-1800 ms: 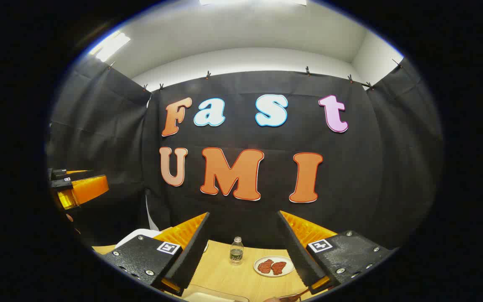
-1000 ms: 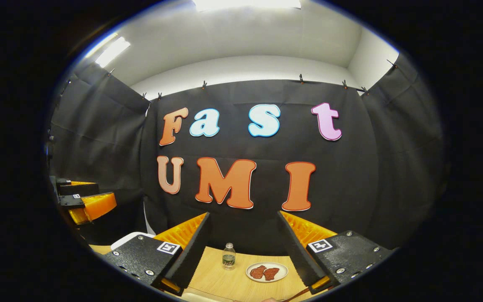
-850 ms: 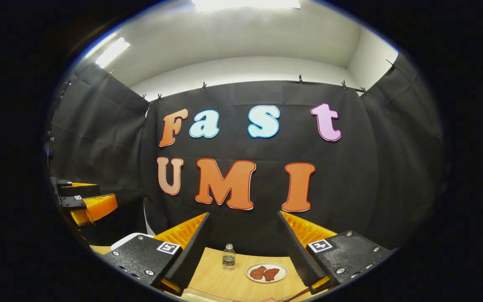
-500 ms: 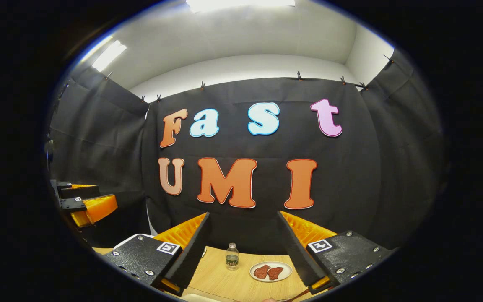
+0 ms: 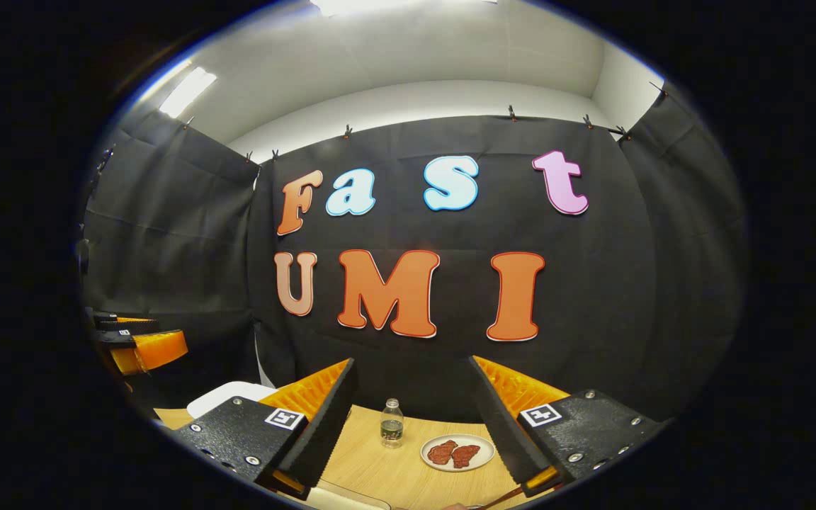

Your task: Close the left gripper, press the button to open the rice cooker; take a wooden spoon from the chopstick holder with the right hand, scoop a spoonful of rice and pour it into the rice cooker, then put the wooden spoon back into the chopstick holder.

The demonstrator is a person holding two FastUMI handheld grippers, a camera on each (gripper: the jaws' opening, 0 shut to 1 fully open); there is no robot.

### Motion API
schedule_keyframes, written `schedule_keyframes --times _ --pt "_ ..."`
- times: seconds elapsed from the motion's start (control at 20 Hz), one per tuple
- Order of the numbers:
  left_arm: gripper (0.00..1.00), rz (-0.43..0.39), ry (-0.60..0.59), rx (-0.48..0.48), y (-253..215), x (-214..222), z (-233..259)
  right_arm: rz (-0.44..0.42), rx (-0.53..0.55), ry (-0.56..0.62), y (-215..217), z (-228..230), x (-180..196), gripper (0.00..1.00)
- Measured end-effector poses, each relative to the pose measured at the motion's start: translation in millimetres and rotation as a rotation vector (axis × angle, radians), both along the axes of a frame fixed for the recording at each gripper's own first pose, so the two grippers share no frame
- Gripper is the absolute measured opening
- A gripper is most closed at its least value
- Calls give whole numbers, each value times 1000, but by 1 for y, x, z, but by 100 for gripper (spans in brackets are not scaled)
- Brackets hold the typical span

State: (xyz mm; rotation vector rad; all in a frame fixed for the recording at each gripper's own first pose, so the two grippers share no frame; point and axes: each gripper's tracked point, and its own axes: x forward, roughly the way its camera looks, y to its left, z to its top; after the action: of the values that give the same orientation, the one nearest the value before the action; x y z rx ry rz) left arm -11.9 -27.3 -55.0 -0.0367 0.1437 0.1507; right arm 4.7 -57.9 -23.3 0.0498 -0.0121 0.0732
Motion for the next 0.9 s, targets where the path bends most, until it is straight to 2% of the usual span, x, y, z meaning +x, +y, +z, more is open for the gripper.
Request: schedule_keyframes --times 0.1,0.15,0.2,0.35,0.45,0.55,0.6,0.65,0.7,0.75,0.8,0.9 --pt "100 50 31 -7 10 -4 -10 27 16 8 0 -8 2 91" --pt "99 70 48 -26 14 -7 -17 52 28 10 3 -11 3 95" --pt "97 85 69 -48 17 -8 -23 62 38 19 2 -15 4 95" --pt "99 117 123 -78 40 -8 -41 16 20 46 -12 -25 8 95" --pt "96 121 164 -107 61 5 -59 -41 2 29 -18 -23 10 95" --pt "60 182 242 -85 96 15 -79 -83 -7 26 -18 -28 11 95" --pt "36 219 279 -70 111 20 -91 -97 -15 26 -16 -30 13 95" --pt "36 231 327 -73 118 25 -106 -110 -27 35 -14 -31 15 95" --pt "10 222 381 -100 120 28 -121 -126 -38 37 -13 -32 17 95" --pt "6 177 433 -141 113 33 -135 -140 -45 37 -13 -31 19 95" --pt "5 151 475 -165 111 38 -146 -151 -47 39 -10 -31 21 95" --pt "6 146 554 -167 119 46 -162 -155 -38 54 -1 -34 23 91"
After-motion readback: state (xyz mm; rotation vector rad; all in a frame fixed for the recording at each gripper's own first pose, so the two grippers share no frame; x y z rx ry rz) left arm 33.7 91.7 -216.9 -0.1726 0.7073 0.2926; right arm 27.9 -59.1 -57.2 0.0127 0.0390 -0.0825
